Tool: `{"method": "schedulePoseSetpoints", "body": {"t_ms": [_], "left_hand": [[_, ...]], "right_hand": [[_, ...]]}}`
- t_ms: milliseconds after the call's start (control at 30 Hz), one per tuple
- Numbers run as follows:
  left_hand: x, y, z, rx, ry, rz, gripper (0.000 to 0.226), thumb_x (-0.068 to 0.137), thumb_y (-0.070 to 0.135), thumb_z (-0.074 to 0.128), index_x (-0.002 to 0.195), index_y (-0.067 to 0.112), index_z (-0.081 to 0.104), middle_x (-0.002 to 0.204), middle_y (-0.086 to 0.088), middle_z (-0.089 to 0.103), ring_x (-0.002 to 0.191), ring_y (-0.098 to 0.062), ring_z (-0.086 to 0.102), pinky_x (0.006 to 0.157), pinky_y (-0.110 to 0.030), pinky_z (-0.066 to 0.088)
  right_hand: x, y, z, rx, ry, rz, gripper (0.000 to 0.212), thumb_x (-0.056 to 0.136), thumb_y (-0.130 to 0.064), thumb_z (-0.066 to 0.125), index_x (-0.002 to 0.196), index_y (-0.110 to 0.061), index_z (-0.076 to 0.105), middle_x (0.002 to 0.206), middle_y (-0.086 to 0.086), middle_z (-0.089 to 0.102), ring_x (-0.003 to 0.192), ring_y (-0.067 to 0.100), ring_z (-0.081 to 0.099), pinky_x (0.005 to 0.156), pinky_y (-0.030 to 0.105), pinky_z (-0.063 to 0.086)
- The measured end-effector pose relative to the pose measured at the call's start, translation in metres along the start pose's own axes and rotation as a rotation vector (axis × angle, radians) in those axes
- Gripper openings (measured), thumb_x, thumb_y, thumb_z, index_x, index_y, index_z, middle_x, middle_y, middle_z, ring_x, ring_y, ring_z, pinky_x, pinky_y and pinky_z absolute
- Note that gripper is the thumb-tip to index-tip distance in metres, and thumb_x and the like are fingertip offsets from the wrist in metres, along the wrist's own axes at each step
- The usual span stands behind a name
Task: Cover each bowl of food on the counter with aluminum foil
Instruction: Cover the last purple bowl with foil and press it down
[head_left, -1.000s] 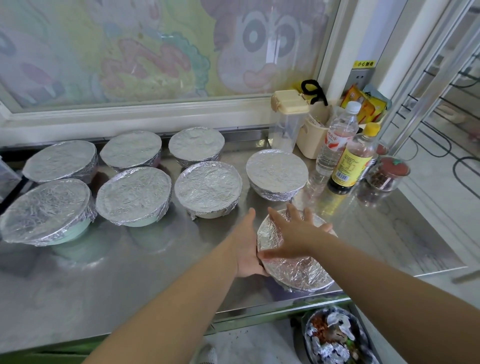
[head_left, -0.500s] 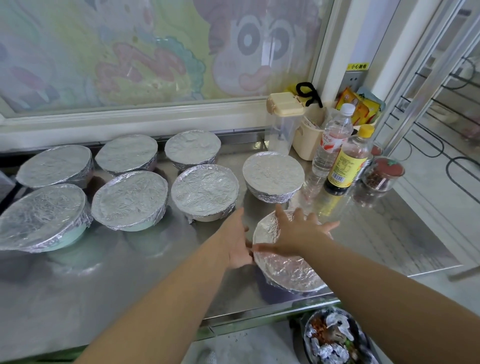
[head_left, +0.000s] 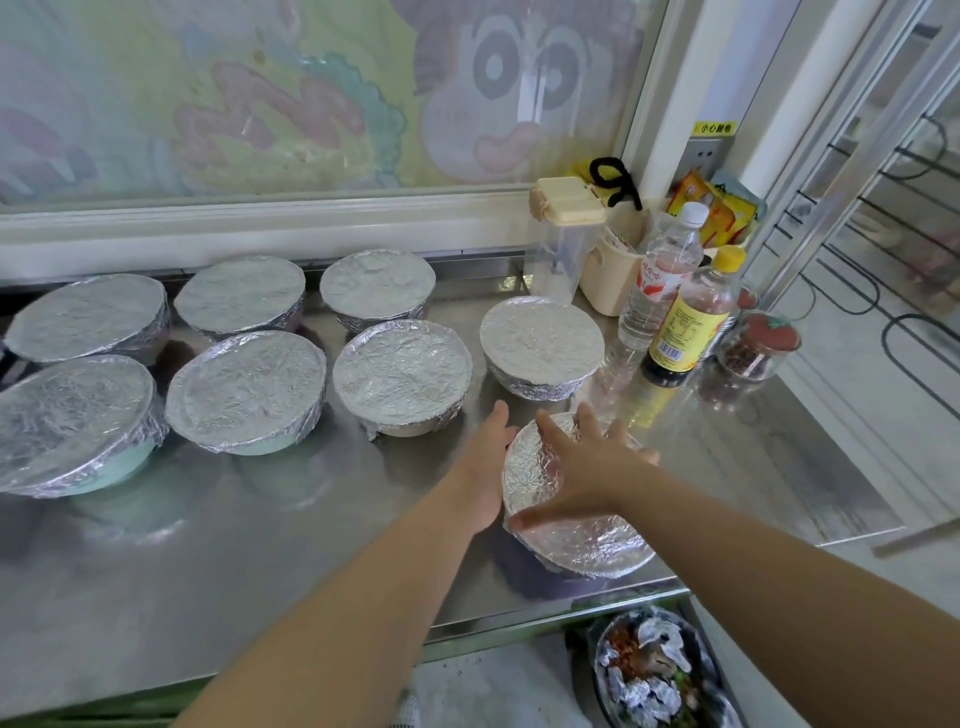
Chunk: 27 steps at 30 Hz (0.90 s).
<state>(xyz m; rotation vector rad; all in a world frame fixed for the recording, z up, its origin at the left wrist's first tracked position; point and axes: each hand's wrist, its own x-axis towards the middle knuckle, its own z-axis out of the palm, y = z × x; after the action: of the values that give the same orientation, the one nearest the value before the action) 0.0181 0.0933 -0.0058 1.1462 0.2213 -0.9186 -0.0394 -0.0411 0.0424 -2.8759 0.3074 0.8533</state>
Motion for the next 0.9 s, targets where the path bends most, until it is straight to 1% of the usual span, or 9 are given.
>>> {"method": "schedulePoseSetpoints", "body": {"t_ms": [167, 267, 333, 433, 533, 600, 667, 767, 900], "left_hand": [[-0.004, 0.003, 0.001, -0.097, -0.04, -0.001, 0.076, 0.094, 0.069, 0.039, 0.135, 0.007, 0.056, 0.129, -0.019, 0.065, 0.119, -0.035, 0.062, 0.11, -0.052, 0.041], [-0.013, -0.001, -0.004, -0.266, 0.054, 0.047, 0.059, 0.103, 0.05, 0.037, 0.136, 0.004, 0.052, 0.131, -0.018, 0.062, 0.119, -0.033, 0.06, 0.099, -0.046, 0.048], [-0.018, -0.005, -0.01, -0.301, 0.148, 0.112, 0.043, 0.103, 0.039, 0.045, 0.13, 0.008, 0.057, 0.131, -0.012, 0.061, 0.123, -0.029, 0.057, 0.103, -0.043, 0.043], [-0.032, -0.014, -0.025, 0.047, 0.311, 0.212, 0.018, 0.101, 0.015, 0.052, 0.114, 0.015, 0.063, 0.116, -0.005, 0.065, 0.108, -0.018, 0.059, 0.092, -0.033, 0.044], [-0.057, -0.029, -0.039, 0.307, 0.285, 0.22, 0.017, 0.094, 0.001, 0.056, 0.102, 0.014, 0.062, 0.103, -0.009, 0.067, 0.093, -0.02, 0.062, 0.092, -0.04, 0.05], [-0.07, -0.04, -0.041, 0.486, 0.172, 0.209, 0.018, 0.086, 0.005, 0.065, 0.101, 0.015, 0.064, 0.099, -0.013, 0.072, 0.09, -0.023, 0.066, 0.092, -0.043, 0.053], [-0.075, -0.048, -0.039, 0.581, 0.11, 0.243, 0.022, 0.085, 0.007, 0.07, 0.104, 0.015, 0.065, 0.098, -0.007, 0.075, 0.088, -0.018, 0.071, 0.086, -0.035, 0.056], [-0.076, -0.05, -0.035, 0.638, 0.167, 0.339, 0.019, 0.085, 0.008, 0.073, 0.101, 0.013, 0.064, 0.091, 0.004, 0.073, 0.073, 0.005, 0.066, 0.067, -0.011, 0.049], [-0.071, -0.05, -0.035, 0.756, 0.238, 0.419, 0.015, 0.084, 0.013, 0.076, 0.093, 0.02, 0.066, 0.085, 0.008, 0.072, 0.067, 0.01, 0.062, 0.064, -0.006, 0.044]], "right_hand": [[0.0, -0.001, 0.005, 0.003, 0.022, 0.016, 0.145, 0.042, -0.1, 0.062, 0.151, -0.052, -0.022, 0.164, 0.006, -0.03, 0.149, 0.053, -0.013, 0.105, 0.086, 0.007], [0.001, -0.001, 0.005, 0.015, 0.012, 0.023, 0.145, 0.041, -0.101, 0.06, 0.15, -0.053, -0.023, 0.164, 0.006, -0.031, 0.149, 0.053, -0.014, 0.105, 0.086, 0.006], [0.002, -0.001, 0.004, 0.023, 0.005, 0.022, 0.146, 0.04, -0.102, 0.059, 0.15, -0.053, -0.024, 0.163, 0.006, -0.032, 0.149, 0.053, -0.015, 0.105, 0.086, 0.006], [0.002, 0.001, 0.003, 0.023, -0.009, 0.02, 0.146, 0.039, -0.103, 0.057, 0.15, -0.053, -0.023, 0.163, 0.006, -0.032, 0.148, 0.054, -0.015, 0.104, 0.087, 0.006], [0.003, 0.002, 0.003, 0.016, -0.022, 0.015, 0.148, 0.036, -0.104, 0.054, 0.15, -0.052, -0.024, 0.163, 0.006, -0.033, 0.148, 0.054, -0.015, 0.104, 0.087, 0.006], [0.003, 0.002, 0.003, 0.009, -0.029, 0.015, 0.15, 0.033, -0.105, 0.052, 0.15, -0.052, -0.025, 0.163, 0.006, -0.034, 0.148, 0.055, -0.015, 0.103, 0.087, 0.006], [0.004, 0.002, 0.002, 0.007, -0.035, 0.016, 0.15, 0.031, -0.105, 0.051, 0.15, -0.051, -0.025, 0.162, 0.006, -0.034, 0.148, 0.055, -0.015, 0.104, 0.087, 0.006], [0.003, 0.001, 0.002, 0.005, -0.04, 0.016, 0.152, 0.028, -0.105, 0.048, 0.15, -0.051, -0.025, 0.163, 0.006, -0.034, 0.148, 0.054, -0.015, 0.104, 0.087, 0.006], [0.003, 0.001, 0.001, 0.01, -0.043, 0.01, 0.15, 0.03, -0.104, 0.048, 0.15, -0.051, -0.025, 0.163, 0.007, -0.034, 0.148, 0.054, -0.015, 0.105, 0.087, 0.006]]}}
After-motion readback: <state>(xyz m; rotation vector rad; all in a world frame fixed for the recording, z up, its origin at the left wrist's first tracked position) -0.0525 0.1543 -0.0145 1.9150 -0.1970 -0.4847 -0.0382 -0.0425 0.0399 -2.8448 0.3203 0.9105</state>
